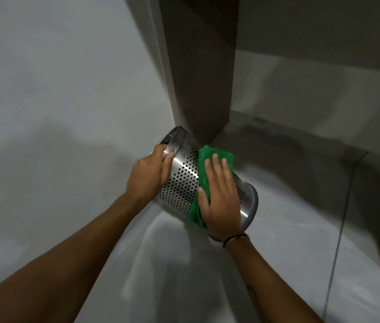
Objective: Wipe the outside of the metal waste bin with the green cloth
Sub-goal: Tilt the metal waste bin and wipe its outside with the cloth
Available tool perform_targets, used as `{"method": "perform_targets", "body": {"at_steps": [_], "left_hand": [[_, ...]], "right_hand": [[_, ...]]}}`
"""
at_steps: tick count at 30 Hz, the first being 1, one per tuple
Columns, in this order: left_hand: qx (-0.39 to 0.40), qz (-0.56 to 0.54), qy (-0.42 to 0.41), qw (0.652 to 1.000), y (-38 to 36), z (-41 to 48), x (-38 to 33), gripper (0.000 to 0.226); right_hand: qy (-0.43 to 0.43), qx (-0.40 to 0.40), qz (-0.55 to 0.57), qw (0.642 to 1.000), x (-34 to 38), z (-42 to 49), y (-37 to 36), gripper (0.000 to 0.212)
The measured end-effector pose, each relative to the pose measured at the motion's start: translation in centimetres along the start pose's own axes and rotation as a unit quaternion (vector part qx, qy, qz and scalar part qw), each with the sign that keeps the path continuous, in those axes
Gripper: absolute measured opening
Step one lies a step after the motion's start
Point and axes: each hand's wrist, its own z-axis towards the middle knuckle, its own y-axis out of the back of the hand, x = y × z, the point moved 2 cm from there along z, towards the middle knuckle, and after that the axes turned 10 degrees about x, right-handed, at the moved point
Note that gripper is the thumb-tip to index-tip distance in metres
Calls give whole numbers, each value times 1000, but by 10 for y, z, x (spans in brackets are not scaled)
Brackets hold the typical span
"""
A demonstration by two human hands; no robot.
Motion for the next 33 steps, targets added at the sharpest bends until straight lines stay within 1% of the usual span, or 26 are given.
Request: {"method": "perform_targets", "body": {"at_steps": [1,2,3,4,6,8,9,11,12,13,14,17,19,21,24,25,26,28,30,33], "left_hand": [[-3,8,4,1000,-1,2,-1,25],[-4,13,9,1000,-3,3,-2,22],[0,16,16,1000,-3,3,-1,22],[5,12,22,1000,-3,2,1,24],[11,1,23,1000,-2,-1,4,27],[12,0,22,1000,-1,-1,3,25],[10,1,25,1000,-1,0,1,24],[7,6,34,999,-3,3,-4,24],[7,9,36,999,-4,4,-5,24],[6,8,36,999,-4,3,-4,24],[4,6,35,999,-3,2,-3,24],[5,0,22,1000,-1,-2,0,33],[6,0,14,1000,-1,-3,1,36],[2,-5,16,1000,-3,-1,-1,28],[6,-3,26,1000,-6,1,-2,25],[11,-5,30,999,-6,0,-1,25],[16,-8,34,999,-5,-2,-1,24],[21,-14,34,999,-3,-7,2,23],[31,-20,27,999,-1,-12,5,25],[60,-22,8,998,2,-15,6,37]], "right_hand": [[-55,-8,43,998,-1,8,3,70],[-88,-14,57,994,2,11,5,69],[-83,-18,34,996,9,10,3,71],[-44,-18,-16,999,16,6,-2,73],[45,-3,-114,993,28,-6,-11,78],[58,-7,-145,988,27,-6,-9,78],[36,-14,-131,991,25,0,-6,75],[-59,-32,-29,997,21,16,3,69],[-108,-44,14,993,22,24,7,66],[-133,-54,25,989,27,29,8,64],[-123,-62,0,990,35,30,7,63],[-22,-51,-106,993,59,20,-10,64],[-1,-52,-123,991,56,18,-11,63],[-18,-63,-71,995,45,24,-4,61],[-130,-72,58,987,26,36,8,61],[-160,-64,89,981,25,39,10,63],[-173,-55,96,979,26,39,12,64],[-155,-45,68,985,31,37,11,62],[-116,-43,48,991,32,32,7,61],[-97,-37,52,993,28,30,6,61]]}}
